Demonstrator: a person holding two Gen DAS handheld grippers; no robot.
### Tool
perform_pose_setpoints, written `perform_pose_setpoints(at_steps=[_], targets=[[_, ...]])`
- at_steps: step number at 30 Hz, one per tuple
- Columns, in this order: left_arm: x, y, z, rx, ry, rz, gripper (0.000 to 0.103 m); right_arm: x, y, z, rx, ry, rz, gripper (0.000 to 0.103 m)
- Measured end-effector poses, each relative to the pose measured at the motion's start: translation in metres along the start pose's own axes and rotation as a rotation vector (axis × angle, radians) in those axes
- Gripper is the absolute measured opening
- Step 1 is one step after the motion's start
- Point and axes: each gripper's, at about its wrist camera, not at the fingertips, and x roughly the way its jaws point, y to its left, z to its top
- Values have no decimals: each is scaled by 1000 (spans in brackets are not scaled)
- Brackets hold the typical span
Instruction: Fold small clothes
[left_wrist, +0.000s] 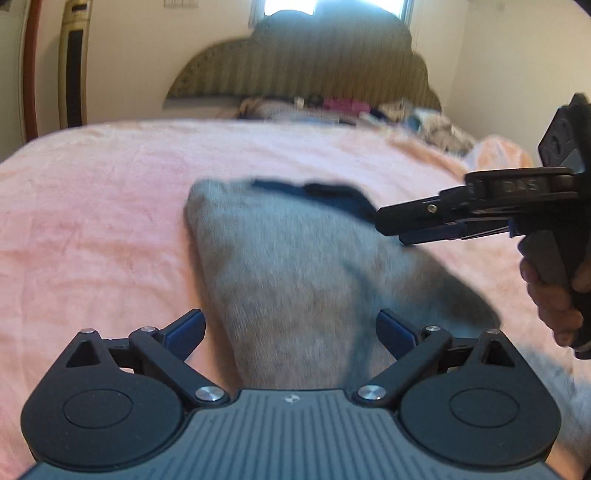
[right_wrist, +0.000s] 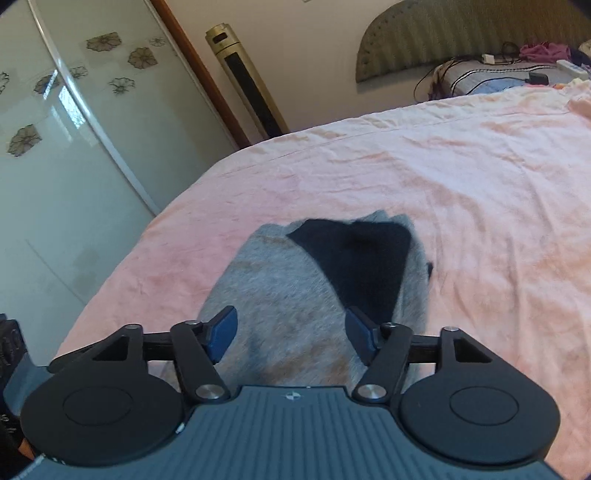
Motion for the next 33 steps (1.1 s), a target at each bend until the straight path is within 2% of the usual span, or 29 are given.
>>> perform_pose_setpoints(at_steps=[1, 2, 3, 6, 9, 12, 13, 14, 15, 16, 19, 21, 23, 24, 26, 27, 29, 30, 31, 33], targets=[[11, 0, -7, 5, 40, 24, 100, 9, -4, -10, 1, 34, -9, 77], [13, -2, -13, 31, 8, 44, 101, 9, -7, -23, -30, -18, -3, 76], [12, -3, -14, 36, 12, 50, 101, 6, -7, -27, -35, -27, 2, 76], [-2, 4, -8, -47, 48, 30, 99, -19, -2, -22, 23, -23, -9, 76], [-15, 28, -15, -254, 86, -100, 99, -51, -10, -26, 55, -60, -24, 82], [-19, 56, -23, -479, 79, -219, 99, -60, -34, -37, 151, -3, -8, 84], [-17, 62, -23, -529, 79, -242, 92, -56, -39, -42, 168, 27, -3, 81], [-14, 65, -23, -560, 89, -260, 79, -48, -41, -48, 170, 70, -3, 65], [-8, 65, -21, -563, 122, -261, 38, -43, -39, -55, 149, 105, -2, 51], [-2, 63, -20, -548, 164, -237, 25, -41, -33, -60, 105, 114, -11, 36], [-7, 46, -13, -386, 154, -144, 20, -44, -16, -62, 2, 123, -38, 31], [-11, 32, -10, -235, 128, -61, 20, -41, -13, -66, -59, 138, -76, 30], [-9, 15, -16, -53, 83, 9, 23, -43, -15, -73, -94, 108, -67, 25], [-12, 7, -21, 4, 54, 33, 24, -44, -17, -73, -72, 102, -59, 26], [-21, -4, -26, 49, 24, 70, 26, -49, -18, -73, -31, 95, -61, 34], [-26, -8, -28, 51, 10, 83, 31, -56, -13, -74, -23, 80, -90, 49], [-40, -11, -36, 13, -12, 91, 57, -69, -1, -79, -59, 30, -154, 94], [-45, -10, -41, -24, -22, 94, 87, -75, 5, -84, -77, 1, -179, 102], [-48, -11, -47, -53, -38, 98, 95, -80, 9, -90, -84, -15, -194, 103], [-49, -13, -55, -96, -32, 108, 95, -77, 11, -103, -73, 16, -227, 103]])
